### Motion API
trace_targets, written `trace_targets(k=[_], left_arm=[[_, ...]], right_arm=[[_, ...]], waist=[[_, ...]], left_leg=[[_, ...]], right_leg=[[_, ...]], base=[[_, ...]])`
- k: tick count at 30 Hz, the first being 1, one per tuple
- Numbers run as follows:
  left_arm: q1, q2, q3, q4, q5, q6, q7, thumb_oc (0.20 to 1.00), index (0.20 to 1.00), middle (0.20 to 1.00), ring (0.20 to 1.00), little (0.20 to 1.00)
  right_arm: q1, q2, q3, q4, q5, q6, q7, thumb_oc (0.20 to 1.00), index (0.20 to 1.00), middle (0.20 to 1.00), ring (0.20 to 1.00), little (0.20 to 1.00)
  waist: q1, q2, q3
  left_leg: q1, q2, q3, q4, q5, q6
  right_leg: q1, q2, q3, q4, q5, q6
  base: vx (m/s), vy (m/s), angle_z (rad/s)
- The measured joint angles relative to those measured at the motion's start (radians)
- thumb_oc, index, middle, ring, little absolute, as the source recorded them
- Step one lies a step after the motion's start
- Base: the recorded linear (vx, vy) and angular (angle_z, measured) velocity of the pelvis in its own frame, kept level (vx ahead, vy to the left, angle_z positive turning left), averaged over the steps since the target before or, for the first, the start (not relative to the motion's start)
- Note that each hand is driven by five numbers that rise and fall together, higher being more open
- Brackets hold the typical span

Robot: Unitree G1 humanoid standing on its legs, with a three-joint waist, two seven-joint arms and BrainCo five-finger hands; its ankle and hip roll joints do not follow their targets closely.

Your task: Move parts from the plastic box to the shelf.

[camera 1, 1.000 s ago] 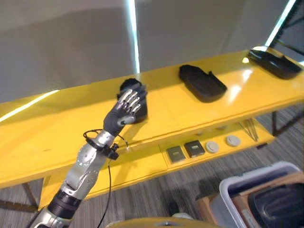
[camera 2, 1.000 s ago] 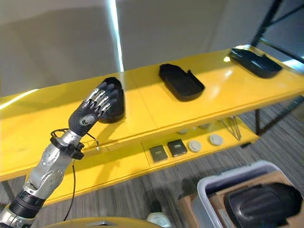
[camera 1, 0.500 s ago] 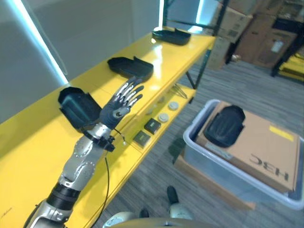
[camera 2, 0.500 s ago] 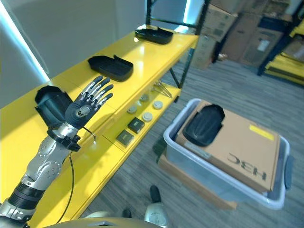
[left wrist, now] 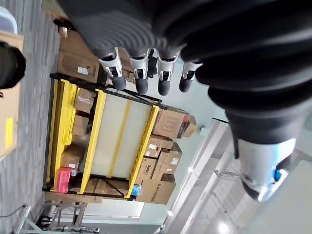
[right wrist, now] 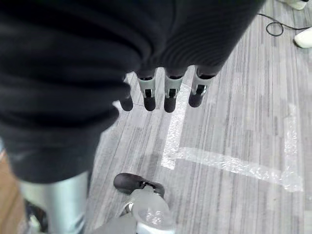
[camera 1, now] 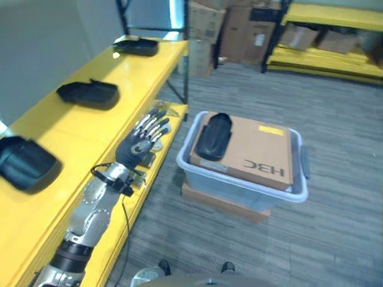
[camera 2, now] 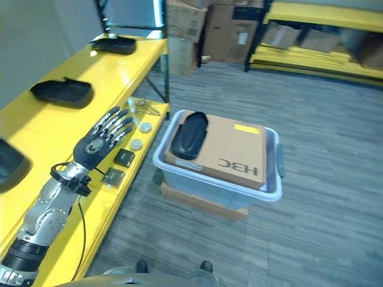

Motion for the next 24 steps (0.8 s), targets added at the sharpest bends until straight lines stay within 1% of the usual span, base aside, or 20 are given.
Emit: trace_targets(k=[1, 3, 4, 6, 7, 8, 10, 12, 13, 14, 15, 16, 17, 18, 19, 20, 21, 22, 23, 24], left_arm=[[0.006, -0.014, 0.0, -0.002, -0.001, 0.0, 0.004, 1.0, 1.0, 1.0, 1.0, 1.0], [0.016, -0.03, 0.0, -0.011, -0.002, 0.0, 0.024, 1.0, 1.0, 1.0, 1.0, 1.0], [0.027, -0.053, 0.002, -0.015, -0.008, 0.001, 0.043, 1.0, 1.0, 1.0, 1.0, 1.0], [0.029, -0.066, 0.0, -0.015, -0.011, 0.001, 0.061, 1.0, 1.0, 1.0, 1.0, 1.0], [0.029, -0.066, 0.0, -0.015, -0.012, 0.001, 0.066, 1.0, 1.0, 1.0, 1.0, 1.0], [0.029, -0.069, -0.003, -0.015, -0.017, 0.0, 0.072, 1.0, 1.0, 1.0, 1.0, 1.0], [0.03, -0.072, -0.016, -0.014, -0.02, -0.001, 0.088, 1.0, 1.0, 1.0, 1.0, 1.0], [0.03, -0.068, -0.036, 0.005, -0.02, -0.008, 0.109, 1.0, 1.0, 1.0, 1.0, 1.0], [0.037, -0.067, -0.038, 0.032, -0.02, -0.014, 0.118, 1.0, 1.0, 1.0, 1.0, 1.0], [0.049, -0.064, -0.023, 0.049, -0.02, -0.021, 0.12, 1.0, 1.0, 1.0, 1.0, 1.0], [0.065, -0.061, 0.006, 0.06, -0.02, -0.026, 0.124, 1.0, 1.0, 1.0, 1.0, 1.0], [0.068, -0.056, 0.021, 0.072, -0.02, -0.028, 0.129, 1.0, 1.0, 1.0, 1.0, 1.0], [0.082, -0.066, 0.063, 0.081, -0.02, -0.028, 0.131, 1.0, 1.0, 1.0, 1.0, 1.0], [0.099, -0.079, 0.084, 0.075, -0.02, -0.029, 0.131, 1.0, 1.0, 1.0, 1.0, 1.0], [0.099, -0.079, 0.084, 0.075, -0.02, -0.029, 0.131, 1.0, 1.0, 1.0, 1.0, 1.0], [0.125, -0.096, 0.099, 0.073, -0.02, -0.029, 0.127, 1.0, 1.0, 1.0, 1.0, 1.0], [0.137, -0.095, 0.101, 0.072, -0.02, -0.029, 0.125, 1.0, 1.0, 1.0, 1.0, 1.0], [0.139, -0.095, 0.101, 0.073, -0.02, -0.028, 0.126, 1.0, 1.0, 1.0, 1.0, 1.0], [0.132, -0.093, 0.091, 0.072, -0.02, -0.029, 0.131, 1.0, 1.0, 1.0, 1.0, 1.0], [0.13, -0.091, 0.089, 0.073, -0.019, -0.029, 0.133, 1.0, 1.0, 1.0, 1.0, 1.0]], right_arm=[[0.006, 0.002, 0.0, 0.001, 0.0, 0.005, 0.0, 1.0, 1.0, 1.0, 1.0, 1.0], [0.019, 0.005, 0.0, -0.005, 0.004, 0.008, -0.001, 1.0, 1.0, 1.0, 1.0, 1.0], [0.04, 0.006, -0.003, -0.025, 0.011, 0.007, -0.001, 1.0, 1.0, 1.0, 1.0, 1.0], [0.038, 0.005, -0.003, -0.025, 0.011, 0.005, -0.001, 1.0, 1.0, 1.0, 1.0, 1.0], [0.035, 0.005, -0.003, -0.026, 0.011, 0.002, -0.001, 1.0, 1.0, 1.0, 1.0, 1.0], [0.035, 0.007, 0.001, -0.027, 0.008, -0.016, -0.005, 1.0, 1.0, 1.0, 1.0, 1.0], [0.035, 0.021, 0.003, -0.025, 0.01, -0.044, -0.017, 1.0, 1.0, 1.0, 1.0, 1.0], [0.031, 0.03, 0.003, -0.036, 0.028, -0.094, -0.028, 1.0, 1.0, 1.0, 1.0, 1.0], [0.017, 0.021, -0.001, -0.078, 0.074, -0.134, -0.042, 1.0, 1.0, 1.0, 1.0, 1.0], [0.019, 0.015, -0.024, -0.164, 0.119, -0.141, -0.042, 1.0, 1.0, 1.0, 1.0, 1.0], [0.017, 0.008, -0.043, -0.283, 0.153, -0.148, -0.042, 1.0, 1.0, 1.0, 1.0, 1.0], [0.025, 0.008, -0.045, -0.332, 0.169, -0.17, -0.044, 1.0, 1.0, 1.0, 1.0, 1.0], [0.006, -0.015, -0.033, -0.632, 0.214, -0.155, -0.077, 1.0, 1.0, 1.0, 1.0, 1.0], [0.002, -0.017, -0.03, -0.778, 0.233, -0.127, -0.094, 1.0, 1.0, 1.0, 1.0, 1.0], [0.002, -0.017, -0.03, -0.778, 0.233, -0.127, -0.094, 1.0, 1.0, 1.0, 1.0, 1.0], [-0.001, -0.025, -0.024, -1.117, 0.248, -0.087, -0.137, 1.0, 1.0, 1.0, 1.0, 1.0], [-0.008, -0.026, -0.022, -1.207, 0.248, -0.067, -0.154, 1.0, 1.0, 1.0, 1.0, 1.0], [-0.024, -0.025, -0.023, -1.251, 0.247, -0.059, -0.165, 1.0, 1.0, 1.0, 1.0, 1.0], [-0.064, -0.034, -0.012, -1.325, 0.246, -0.013, -0.185, 1.0, 1.0, 1.0, 1.0, 1.0], [-0.074, -0.042, -0.005, -1.339, 0.246, 0.0, -0.193, 1.0, 1.0, 1.0, 1.0, 1.0]], waist=[[-0.002, 0.006, -0.008], [-0.008, 0.015, -0.014], [-0.011, 0.026, -0.022], [-0.008, 0.032, -0.026], [-0.008, 0.033, -0.027], [-0.011, 0.037, -0.029], [-0.008, 0.029, -0.033], [-0.005, 0.01, -0.031], [0.003, -0.001, -0.026], [-0.008, -0.013, -0.018], [-0.013, -0.022, -0.011], [-0.017, -0.034, -0.006], [-0.018, -0.039, 0.013], [-0.027, -0.041, 0.021], [-0.027, -0.041, 0.021], [-0.026, -0.061, 0.043], [-0.024, -0.063, 0.042], [-0.026, -0.061, 0.044], [-0.035, -0.059, 0.043], [-0.038, -0.059, 0.044]], left_leg=[[0.001, 0.015, 0.008, 0.0, -0.001, -0.01], [0.003, 0.034, 0.012, 0.0, -0.001, -0.024], [0.001, 0.053, 0.016, 0.006, 0.002, -0.029], [0.002, 0.062, 0.016, 0.006, 0.003, -0.03], [0.003, 0.066, 0.016, 0.006, 0.004, -0.03], [0.001, 0.079, 0.015, 0.013, 0.007, -0.035], [-0.013, 0.084, 0.013, 0.042, 0.007, -0.035], [-0.046, 0.094, 0.001, 0.1, 0.006, -0.035], [-0.056, 0.104, -0.011, 0.15, 0.008, -0.036], [-0.092, 0.107, -0.035, 0.227, 0.009, -0.036], [-0.141, 0.118, -0.059, 0.322, 0.014, -0.045], [-0.169, 0.121, -0.073, 0.374, 0.022, -0.053], [-0.249, 0.141, -0.154, 0.531, 0.07, -0.077], [-0.286, 0.145, -0.194, 0.596, 0.113, -0.081], [-0.286, 0.145, -0.194, 0.596, 0.113, -0.081], [-0.347, 0.104, -0.245, 0.689, 0.062, -0.083], [-0.333, 0.073, -0.241, 0.642, 0.026, -0.076], [-0.332, 0.05, -0.237, 0.594, 0.007, -0.057], [-0.301, -0.015, -0.217, 0.384, -0.018, -0.049], [-0.289, -0.034, -0.207, 0.277, -0.014, -0.047]], right_leg=[[-0.004, 0.01, -0.013, 0.0, -0.004, -0.006], [-0.004, 0.03, -0.011, 0.0, -0.007, -0.013], [-0.006, 0.051, -0.006, 0.0, -0.008, -0.019], [-0.009, 0.066, 0.011, 0.001, 0.004, -0.036], [-0.01, 0.071, 0.015, 0.001, 0.005, -0.038], [-0.01, 0.081, 0.009, 0.0, 0.001, -0.038], [-0.017, 0.079, 0.006, 0.001, -0.019, -0.044], [-0.019, 0.077, -0.004, 0.0, -0.032, -0.062], [-0.013, 0.087, 0.007, 0.001, -0.028, -0.072], [-0.011, 0.09, 0.014, 0.014, -0.025, -0.084], [-0.042, 0.088, 0.021, 0.058, -0.039, -0.107], [-0.062, 0.072, 0.025, 0.072, -0.043, -0.114], [-0.069, 0.101, 0.041, 0.104, -0.049, -0.151], [-0.078, 0.11, 0.048, 0.121, -0.06, -0.163], [-0.078, 0.11, 0.048, 0.121, -0.06, -0.163], [-0.08, 0.112, 0.093, 0.116, -0.057, -0.179], [-0.085, 0.111, 0.104, 0.115, -0.06, -0.183], [-0.085, 0.111, 0.103, 0.114, -0.061, -0.185], [-0.081, 0.116, 0.111, 0.108, -0.063, -0.181], [-0.08, 0.117, 0.111, 0.1, -0.063, -0.181]], base=[[0.06, -0.281, -0.34], [0.07, -0.336, -0.15], [0.06, -0.309, -0.12], [0.04, -0.275, -0.19], [0.04, -0.297, -0.15], [0.05, -0.318, -0.05], [0.11, -0.274, 0.0], [0.06, -0.288, -0.05], [0.01, -0.312, -0.17], [0.0, -0.334, -0.32], [0.03, -0.133, -0.33], [0.08, -0.241, -0.61], [0.11, -0.149, -0.55], [0.19, -0.126, -0.38], [0.15, -0.006, -0.45], [0.2, 0.07, -0.53], [0.18, 0.092, -0.61], [0.29, 0.127, -0.21], [0.31, 0.127, -0.04], [0.31, 0.125, 0.0]])
